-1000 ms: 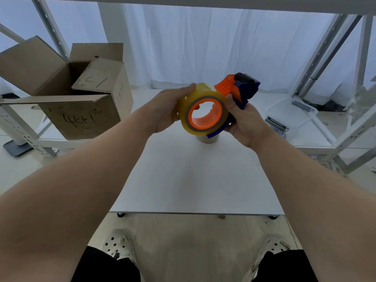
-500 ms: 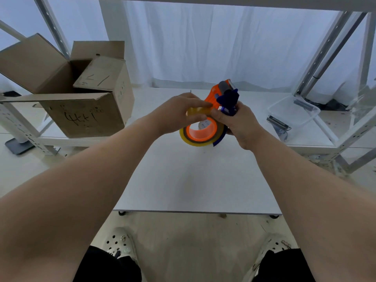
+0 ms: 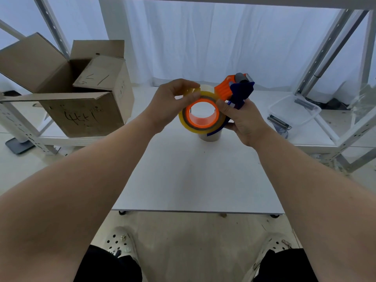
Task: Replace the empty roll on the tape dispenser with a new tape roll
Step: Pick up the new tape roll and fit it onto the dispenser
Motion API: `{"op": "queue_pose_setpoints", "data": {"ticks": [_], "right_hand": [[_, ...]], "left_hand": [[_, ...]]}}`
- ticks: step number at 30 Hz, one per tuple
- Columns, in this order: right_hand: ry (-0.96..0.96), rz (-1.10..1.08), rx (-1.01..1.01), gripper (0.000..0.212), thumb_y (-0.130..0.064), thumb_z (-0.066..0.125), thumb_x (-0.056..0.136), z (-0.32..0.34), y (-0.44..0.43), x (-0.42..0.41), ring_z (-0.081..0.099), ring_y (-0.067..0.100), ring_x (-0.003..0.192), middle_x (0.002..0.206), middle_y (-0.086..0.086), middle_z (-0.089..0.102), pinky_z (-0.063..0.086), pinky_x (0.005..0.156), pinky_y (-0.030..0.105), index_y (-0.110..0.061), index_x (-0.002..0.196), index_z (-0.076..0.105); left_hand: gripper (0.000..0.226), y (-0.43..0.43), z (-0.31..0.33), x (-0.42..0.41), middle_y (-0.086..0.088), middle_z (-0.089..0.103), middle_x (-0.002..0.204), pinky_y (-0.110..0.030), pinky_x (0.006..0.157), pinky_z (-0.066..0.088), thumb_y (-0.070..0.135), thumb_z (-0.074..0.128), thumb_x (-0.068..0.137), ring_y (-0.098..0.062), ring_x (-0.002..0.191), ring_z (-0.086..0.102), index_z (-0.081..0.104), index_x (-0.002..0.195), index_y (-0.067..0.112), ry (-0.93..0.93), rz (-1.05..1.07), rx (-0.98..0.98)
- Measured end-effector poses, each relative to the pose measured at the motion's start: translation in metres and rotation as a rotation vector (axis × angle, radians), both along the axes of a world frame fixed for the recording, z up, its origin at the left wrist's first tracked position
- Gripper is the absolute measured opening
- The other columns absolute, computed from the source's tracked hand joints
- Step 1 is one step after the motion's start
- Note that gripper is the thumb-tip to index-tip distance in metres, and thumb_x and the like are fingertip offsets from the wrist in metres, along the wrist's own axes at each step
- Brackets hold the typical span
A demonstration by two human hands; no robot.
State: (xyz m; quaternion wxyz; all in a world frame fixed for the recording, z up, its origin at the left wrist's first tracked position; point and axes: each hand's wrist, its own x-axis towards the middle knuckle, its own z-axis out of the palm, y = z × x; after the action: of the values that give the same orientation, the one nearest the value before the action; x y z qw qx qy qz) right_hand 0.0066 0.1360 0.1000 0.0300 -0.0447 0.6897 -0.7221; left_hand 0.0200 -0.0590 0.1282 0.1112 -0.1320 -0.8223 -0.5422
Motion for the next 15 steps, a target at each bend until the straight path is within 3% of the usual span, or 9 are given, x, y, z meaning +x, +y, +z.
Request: {"op": "queue_pose_setpoints", "data": {"ticks": [3, 6, 11, 15], "right_hand": [[0.057, -0.034, 0.102, 0.073, -0.027, 0.082, 0.069, -0.003, 0.002, 0.001, 0.063, 0.028, 0.108, 0.124, 0.01, 0.06, 0.055, 0.088, 0.046, -0.015, 0.13, 0.045], [0.096, -0.069, 0.197, 0.072, -0.026, 0.084, 0.067, -0.008, 0.0, 0.003, 0.061, 0.026, 0.107, 0.121, 0.009, 0.059, 0.054, 0.09, 0.046, -0.013, 0.126, 0.045], [0.133, -0.093, 0.266, 0.068, -0.024, 0.078, 0.074, -0.002, -0.009, 0.006, 0.056, 0.017, 0.101, 0.113, -0.002, 0.053, 0.053, 0.082, 0.026, -0.012, 0.129, 0.041], [0.116, -0.078, 0.278, 0.068, -0.024, 0.078, 0.073, -0.001, -0.006, 0.007, 0.056, 0.02, 0.104, 0.115, -0.001, 0.054, 0.054, 0.088, 0.035, -0.012, 0.129, 0.041]], "left_hand": [[0.032, -0.001, -0.005, -0.001, 0.006, 0.061, 0.115, -0.026, 0.096, 0.045, 0.034, 0.063, 0.087, -0.008, 0.108, 0.054, 0.063, 0.117, 0.023, 0.053, -0.021, -0.284], [0.04, 0.0, -0.009, 0.0, -0.002, 0.057, 0.131, -0.032, 0.103, 0.041, 0.033, 0.059, 0.089, -0.016, 0.12, 0.052, 0.059, 0.126, 0.02, 0.132, -0.038, -0.515], [0.039, 0.009, -0.003, 0.002, 0.0, 0.051, 0.139, -0.029, 0.103, 0.034, 0.031, 0.055, 0.092, -0.018, 0.127, 0.047, 0.056, 0.129, 0.022, 0.181, -0.06, -0.615], [0.039, 0.008, -0.001, 0.003, 0.0, 0.053, 0.137, -0.031, 0.102, 0.036, 0.033, 0.052, 0.093, -0.019, 0.126, 0.047, 0.054, 0.131, 0.025, 0.11, -0.044, -0.608]]}}
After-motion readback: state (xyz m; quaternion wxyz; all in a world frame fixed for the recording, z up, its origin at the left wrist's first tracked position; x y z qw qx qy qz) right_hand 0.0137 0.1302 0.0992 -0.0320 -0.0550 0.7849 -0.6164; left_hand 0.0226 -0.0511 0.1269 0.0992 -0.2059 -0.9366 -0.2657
